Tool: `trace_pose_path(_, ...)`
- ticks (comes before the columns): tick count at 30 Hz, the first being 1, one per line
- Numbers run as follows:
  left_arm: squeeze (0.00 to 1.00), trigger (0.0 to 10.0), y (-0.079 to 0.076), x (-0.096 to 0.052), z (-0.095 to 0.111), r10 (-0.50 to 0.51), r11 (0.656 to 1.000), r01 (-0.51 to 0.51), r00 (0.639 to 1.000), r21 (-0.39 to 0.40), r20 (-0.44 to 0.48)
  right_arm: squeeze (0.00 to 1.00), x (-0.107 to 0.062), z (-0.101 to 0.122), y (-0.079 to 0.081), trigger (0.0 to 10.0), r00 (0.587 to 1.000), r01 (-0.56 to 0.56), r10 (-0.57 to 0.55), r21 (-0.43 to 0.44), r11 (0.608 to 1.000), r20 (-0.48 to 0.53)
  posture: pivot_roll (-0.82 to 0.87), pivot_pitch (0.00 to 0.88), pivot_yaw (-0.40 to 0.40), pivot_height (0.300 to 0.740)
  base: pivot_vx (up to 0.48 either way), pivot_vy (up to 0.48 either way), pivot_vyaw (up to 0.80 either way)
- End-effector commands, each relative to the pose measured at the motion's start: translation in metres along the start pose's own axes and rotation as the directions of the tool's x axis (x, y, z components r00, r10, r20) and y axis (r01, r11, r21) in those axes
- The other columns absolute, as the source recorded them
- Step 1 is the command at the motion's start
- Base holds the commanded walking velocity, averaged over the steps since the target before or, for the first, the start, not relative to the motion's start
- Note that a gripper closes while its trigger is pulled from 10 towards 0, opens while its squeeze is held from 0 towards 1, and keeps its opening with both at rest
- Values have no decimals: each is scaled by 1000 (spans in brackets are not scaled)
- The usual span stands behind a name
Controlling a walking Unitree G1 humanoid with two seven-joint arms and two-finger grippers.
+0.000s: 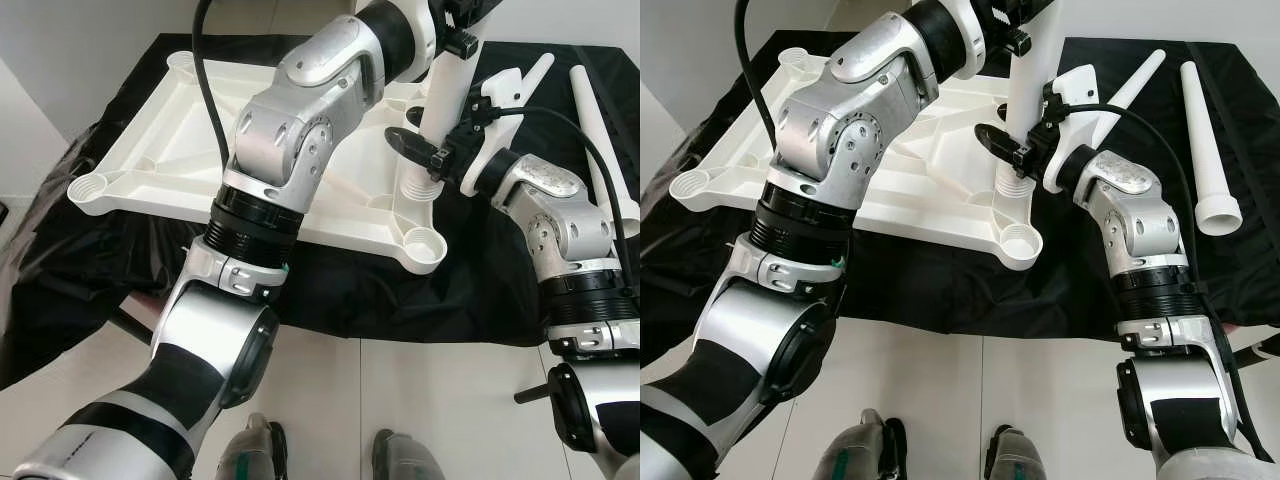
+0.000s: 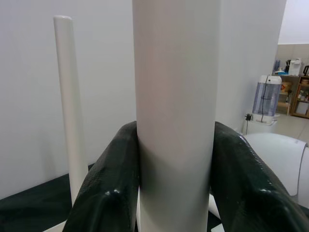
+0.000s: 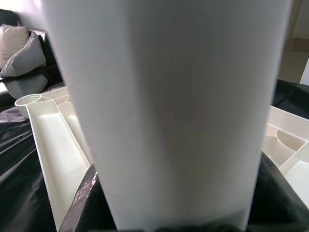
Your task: Building children table
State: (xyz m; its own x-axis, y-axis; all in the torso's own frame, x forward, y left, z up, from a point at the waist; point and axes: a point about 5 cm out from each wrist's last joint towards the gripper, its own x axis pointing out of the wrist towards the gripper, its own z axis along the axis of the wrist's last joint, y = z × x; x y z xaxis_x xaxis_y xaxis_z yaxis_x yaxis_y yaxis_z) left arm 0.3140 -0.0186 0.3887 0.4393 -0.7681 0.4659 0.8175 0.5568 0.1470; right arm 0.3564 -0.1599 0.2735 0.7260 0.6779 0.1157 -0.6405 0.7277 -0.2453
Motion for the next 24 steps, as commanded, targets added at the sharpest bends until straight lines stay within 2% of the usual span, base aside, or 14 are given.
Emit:
trace_pose_path(1,0,10000,-8,1,-5,-40,999,40,999,-9,-23,0,3,10,-3,10000,999,13,-12,-15,1000,40,-40,128,68,740,0,0,0)
trace_pose_path(24,0,10000,-9,2,-5,-44,999,44,999,-9,-25,0,3,10,-3,10000,999,16,-15,-14,1000,40,-40,128,68,740,0,0,0)
